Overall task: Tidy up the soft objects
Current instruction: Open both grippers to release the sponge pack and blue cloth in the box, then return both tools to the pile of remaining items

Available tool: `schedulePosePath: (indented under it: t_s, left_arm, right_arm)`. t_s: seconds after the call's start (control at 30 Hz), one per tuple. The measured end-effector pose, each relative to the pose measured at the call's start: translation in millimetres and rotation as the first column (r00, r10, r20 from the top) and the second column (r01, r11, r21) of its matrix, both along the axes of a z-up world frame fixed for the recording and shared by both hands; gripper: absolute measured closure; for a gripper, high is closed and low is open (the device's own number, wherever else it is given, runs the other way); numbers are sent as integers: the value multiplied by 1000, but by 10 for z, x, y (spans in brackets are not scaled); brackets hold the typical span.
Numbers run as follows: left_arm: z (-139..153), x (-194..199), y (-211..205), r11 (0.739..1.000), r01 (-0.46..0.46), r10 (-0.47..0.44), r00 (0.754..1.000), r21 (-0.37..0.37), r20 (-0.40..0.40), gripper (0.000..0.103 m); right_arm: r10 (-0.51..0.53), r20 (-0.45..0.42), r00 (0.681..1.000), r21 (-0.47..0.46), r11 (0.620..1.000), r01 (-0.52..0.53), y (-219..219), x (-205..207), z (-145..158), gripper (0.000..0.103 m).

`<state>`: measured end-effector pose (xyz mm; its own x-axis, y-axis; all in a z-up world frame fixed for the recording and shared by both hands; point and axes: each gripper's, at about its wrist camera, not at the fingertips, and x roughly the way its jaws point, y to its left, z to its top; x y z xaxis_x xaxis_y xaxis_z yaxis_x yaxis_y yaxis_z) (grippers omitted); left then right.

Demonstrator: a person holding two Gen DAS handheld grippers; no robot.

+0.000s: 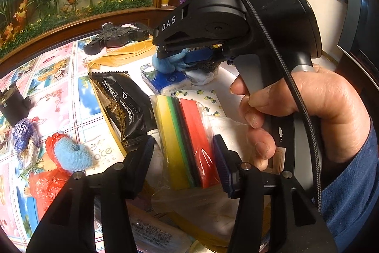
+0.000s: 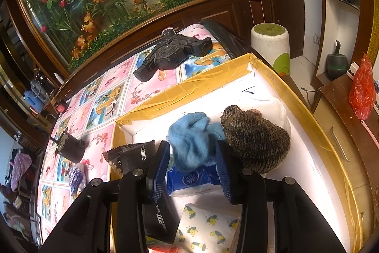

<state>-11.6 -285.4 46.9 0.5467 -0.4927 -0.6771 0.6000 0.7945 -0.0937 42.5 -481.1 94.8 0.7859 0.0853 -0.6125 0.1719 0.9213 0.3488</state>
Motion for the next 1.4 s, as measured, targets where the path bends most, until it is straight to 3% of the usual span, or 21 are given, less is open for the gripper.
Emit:
schedulePosePath:
  t_s: [0.5,0.8,0.93,1.17,1.4]
  left_arm:
    - [52,40,89,999,-19,19,1000,-51,1,43]
    - [238,12,291,988,-48,57,997,-147,56,41]
    - [353,19,508,980,-97,114,989,-173,90,29]
    - [352,177,1076,952,-233,240,971,-201,8,29]
    - [198,254,1669,911,-368,365,930,-187,-51,29]
  right_arm:
    - [3,46,999,-49,999,0,82,-99,79,50]
    - [-26,121,992,-43,999,32,51,-254,145,42]
    - [-29,121,992,-38,999,34,70,-275,116,42]
    - [9,132,991,-49,999,-2,146,-273,152,42]
    - [59,139,989,-66,997,-50,300,-279,154,41]
